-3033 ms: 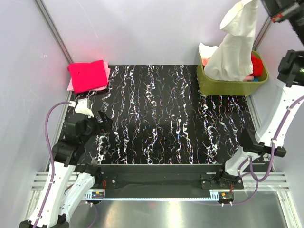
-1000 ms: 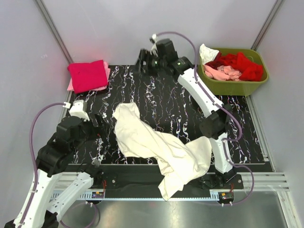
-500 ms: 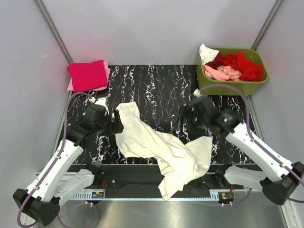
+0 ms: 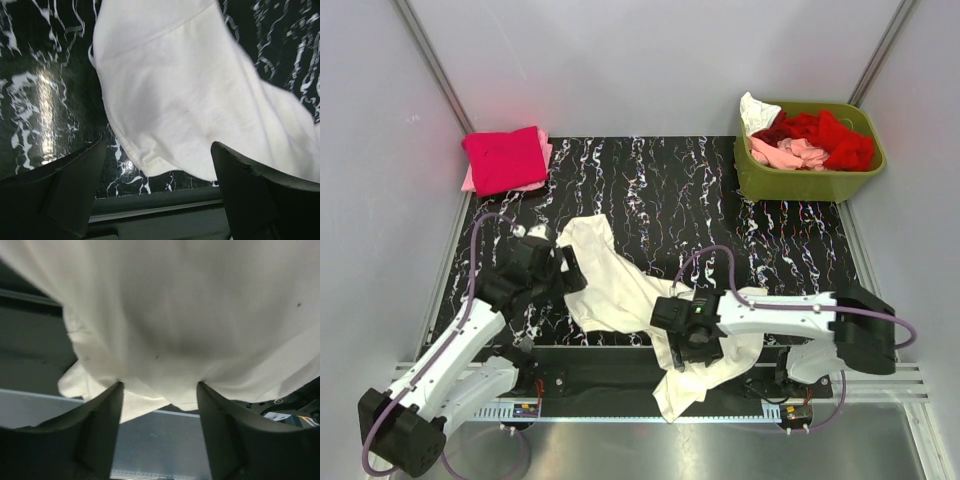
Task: Fold and stack the t-shirts
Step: Flatten the tshirt out
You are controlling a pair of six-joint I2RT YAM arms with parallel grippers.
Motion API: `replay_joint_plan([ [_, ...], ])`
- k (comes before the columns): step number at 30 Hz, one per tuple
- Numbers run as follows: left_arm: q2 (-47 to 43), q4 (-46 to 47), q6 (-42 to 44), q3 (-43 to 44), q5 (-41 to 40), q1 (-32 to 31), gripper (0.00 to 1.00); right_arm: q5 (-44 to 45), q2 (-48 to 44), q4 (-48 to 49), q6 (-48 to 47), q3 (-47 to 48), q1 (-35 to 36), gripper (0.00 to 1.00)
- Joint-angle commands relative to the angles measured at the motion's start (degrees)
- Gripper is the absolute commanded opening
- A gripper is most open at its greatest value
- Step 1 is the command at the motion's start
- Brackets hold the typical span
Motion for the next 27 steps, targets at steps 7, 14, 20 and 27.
replay_joint_plan([
  [7,2.5,9.7,-9.5,-8.9,4.5,-0.1,0.93,8.7,7.2,-3.0,-3.7,4.4,0.5,0.04],
  [14,7.6,15.4,-11.5,-13.3,5.0,-1.1,0.79,17.3,0.6,-16.7,-6.3,23.3,0.2,0.00],
  [20,10.9,20.4,-13.0,-16.4,5.4,-2.2,0.43,15.1,-3.2,-17.6,-12.4,32.2,-5.5,0.00],
  [27,9.6,9.2,-6.6,-6.9,-3.5,-2.2,0.00,10.8,-7.4,-17.8,-20.3,32.0,-17.2,0.00],
])
